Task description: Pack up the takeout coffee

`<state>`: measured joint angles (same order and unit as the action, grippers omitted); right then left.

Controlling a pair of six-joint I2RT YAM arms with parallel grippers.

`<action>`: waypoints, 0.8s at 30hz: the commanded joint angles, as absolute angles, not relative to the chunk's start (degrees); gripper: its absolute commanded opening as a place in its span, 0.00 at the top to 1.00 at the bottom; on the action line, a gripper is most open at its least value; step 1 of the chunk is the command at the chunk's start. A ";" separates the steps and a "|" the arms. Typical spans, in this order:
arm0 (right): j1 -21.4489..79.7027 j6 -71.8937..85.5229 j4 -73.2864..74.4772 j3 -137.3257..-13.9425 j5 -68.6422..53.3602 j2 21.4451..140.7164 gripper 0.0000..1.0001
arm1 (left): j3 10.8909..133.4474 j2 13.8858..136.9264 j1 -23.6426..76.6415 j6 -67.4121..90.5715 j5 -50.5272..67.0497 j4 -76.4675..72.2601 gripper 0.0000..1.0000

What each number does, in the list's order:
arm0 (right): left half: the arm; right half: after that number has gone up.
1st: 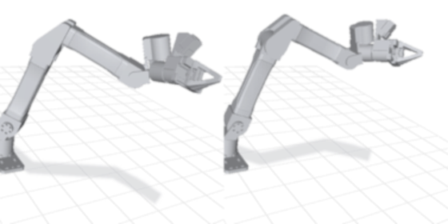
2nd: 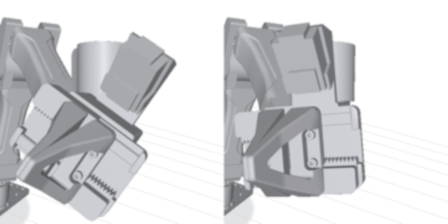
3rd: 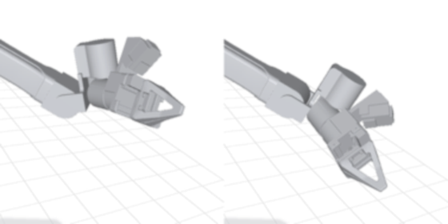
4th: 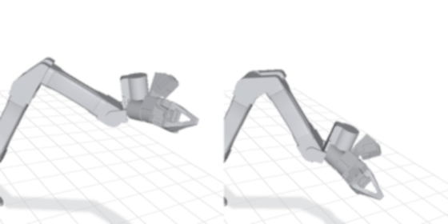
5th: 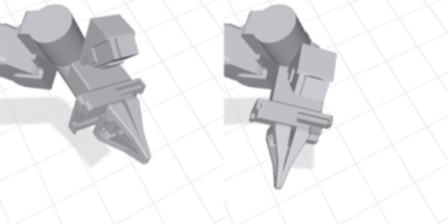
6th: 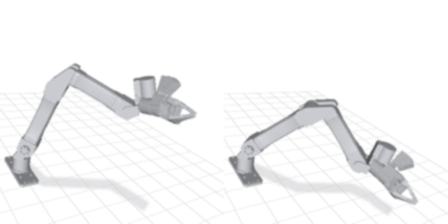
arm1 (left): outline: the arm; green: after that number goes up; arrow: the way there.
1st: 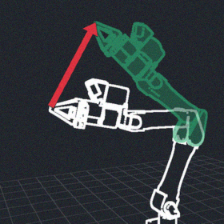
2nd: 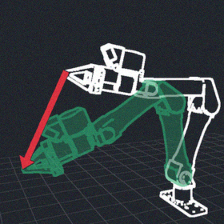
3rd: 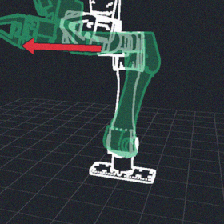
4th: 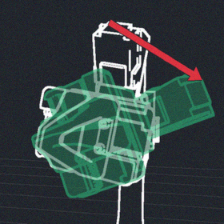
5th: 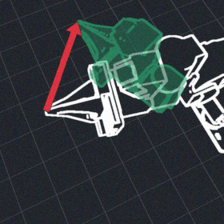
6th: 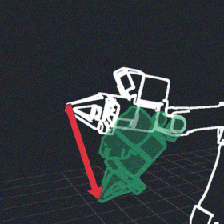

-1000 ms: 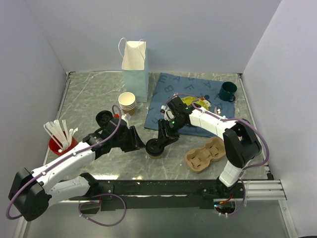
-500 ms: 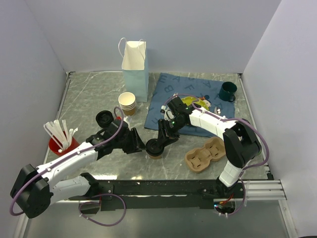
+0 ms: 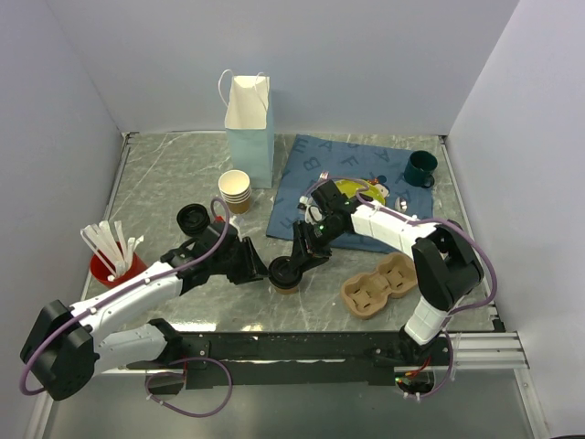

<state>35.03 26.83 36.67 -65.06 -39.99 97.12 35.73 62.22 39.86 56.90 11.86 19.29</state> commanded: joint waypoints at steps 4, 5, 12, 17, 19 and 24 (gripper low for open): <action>35.24 25.31 36.74 -59.24 -32.17 98.96 0.51 | 30.24 64.34 40.43 58.44 7.99 21.80 0.62; 35.16 25.31 36.48 -58.98 -32.08 98.96 0.51 | 29.02 64.51 40.43 58.88 8.26 20.93 0.62; 35.16 24.96 35.86 -58.01 -31.82 99.40 0.52 | 25.67 65.83 42.89 61.08 7.03 19.34 0.64; 35.16 25.05 34.98 -56.95 -31.82 99.84 0.52 | 24.52 66.79 44.21 62.49 5.81 18.46 0.65; 35.07 25.05 34.54 -56.34 -31.82 99.76 0.53 | 24.17 67.15 45.52 63.45 4.93 18.81 0.65; 34.89 24.70 32.35 -54.50 -32.08 99.49 0.55 | 22.24 67.94 48.07 66.09 3.87 18.11 0.66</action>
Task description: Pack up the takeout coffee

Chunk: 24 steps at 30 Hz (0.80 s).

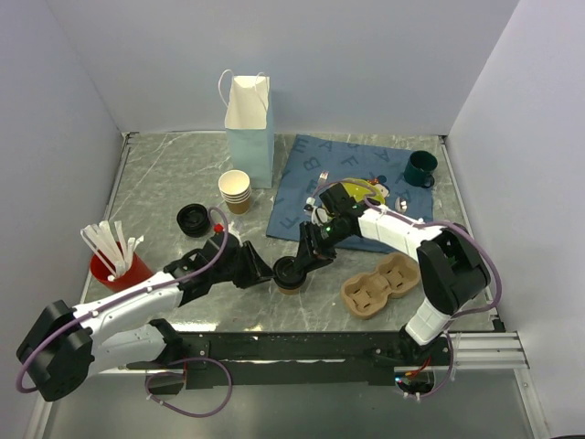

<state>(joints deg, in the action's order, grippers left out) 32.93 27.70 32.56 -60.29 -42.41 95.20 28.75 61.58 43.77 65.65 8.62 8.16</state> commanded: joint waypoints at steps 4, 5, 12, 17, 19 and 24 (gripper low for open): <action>34.80 24.08 29.36 -53.00 -33.31 99.14 0.56 | 21.36 68.64 50.01 68.63 2.73 18.37 0.66; 34.80 23.73 29.18 -53.09 -33.57 99.14 0.56 | 21.18 68.73 50.36 68.99 2.81 17.85 0.65; 34.81 21.45 30.58 -55.89 -32.08 98.35 0.58 | 23.46 67.50 51.86 69.44 0.97 20.81 0.61; 34.54 19.70 32.69 -57.21 -31.82 97.82 0.58 | 32.77 65.22 51.85 67.50 0.18 27.67 0.52; 34.54 18.90 33.39 -58.44 -31.82 97.56 0.58 | 36.45 63.99 51.86 66.71 -1.83 30.93 0.49; 34.45 16.00 36.29 -61.69 -33.22 98.35 0.57 | 41.65 61.79 51.59 64.26 -4.22 33.14 0.40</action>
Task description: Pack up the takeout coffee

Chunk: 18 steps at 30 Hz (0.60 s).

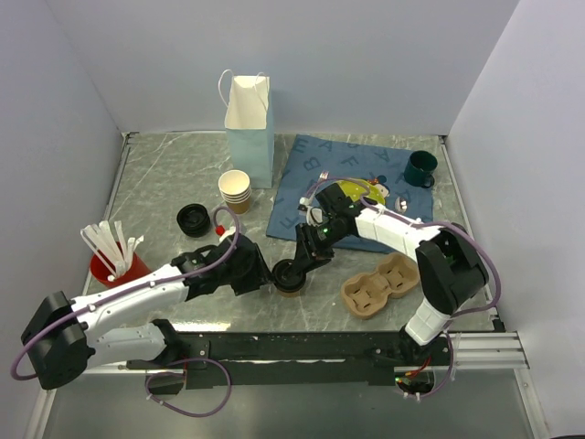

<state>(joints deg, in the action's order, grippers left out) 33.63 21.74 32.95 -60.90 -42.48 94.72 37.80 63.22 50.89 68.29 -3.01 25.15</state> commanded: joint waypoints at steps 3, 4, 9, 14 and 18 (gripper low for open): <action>34.45 14.86 37.44 -63.45 -33.92 98.44 0.56 | 42.36 61.17 51.42 62.41 -3.69 30.15 0.38; 34.54 14.68 37.96 -63.81 -34.10 98.44 0.56 | 42.62 61.08 51.33 62.05 -3.60 29.80 0.38; 34.45 13.71 39.28 -65.74 -34.72 98.61 0.55 | 44.11 61.08 50.71 59.60 -2.11 27.33 0.38; 34.45 13.36 40.16 -66.80 -34.89 98.97 0.55 | 44.74 60.47 50.10 57.92 -1.06 25.49 0.37; 34.54 13.45 40.69 -67.50 -34.98 98.53 0.54 | 43.95 62.04 49.04 57.13 0.79 22.60 0.37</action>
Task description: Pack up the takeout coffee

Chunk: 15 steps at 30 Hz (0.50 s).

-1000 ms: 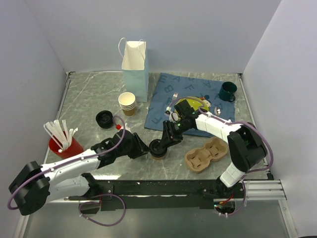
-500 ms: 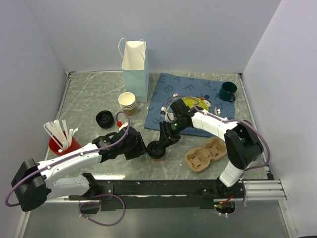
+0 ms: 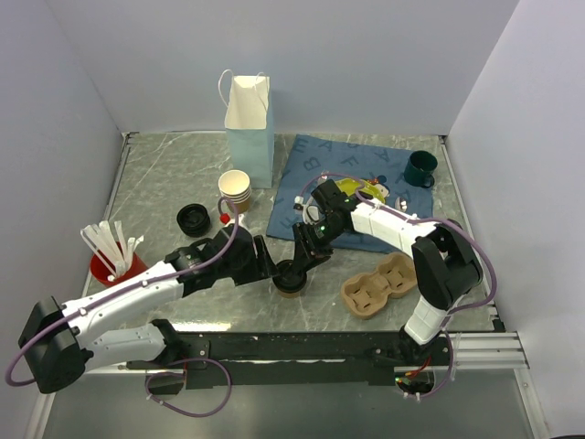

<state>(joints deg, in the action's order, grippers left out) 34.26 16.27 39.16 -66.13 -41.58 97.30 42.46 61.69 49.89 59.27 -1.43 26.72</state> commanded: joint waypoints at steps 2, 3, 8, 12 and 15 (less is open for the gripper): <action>34.54 13.80 41.30 -68.29 -35.16 98.26 0.52 | 42.98 63.10 49.04 56.69 1.84 21.28 0.38; 34.37 13.80 41.48 -68.55 -35.33 97.91 0.51 | 42.89 64.41 49.04 56.52 2.02 20.75 0.39; 34.54 14.50 42.54 -70.48 -36.38 96.59 0.45 | 41.66 67.85 49.04 55.72 2.63 19.69 0.43; 34.37 14.85 43.50 -71.45 -36.91 95.54 0.41 | 41.05 68.20 49.04 55.81 1.67 19.95 0.45; 34.02 14.94 44.47 -71.98 -37.88 94.57 0.38 | 40.34 68.03 49.04 55.99 1.58 19.78 0.45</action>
<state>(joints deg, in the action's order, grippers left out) 34.26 15.49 42.35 -68.95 -37.91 97.32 41.85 67.99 49.10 57.41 2.20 20.27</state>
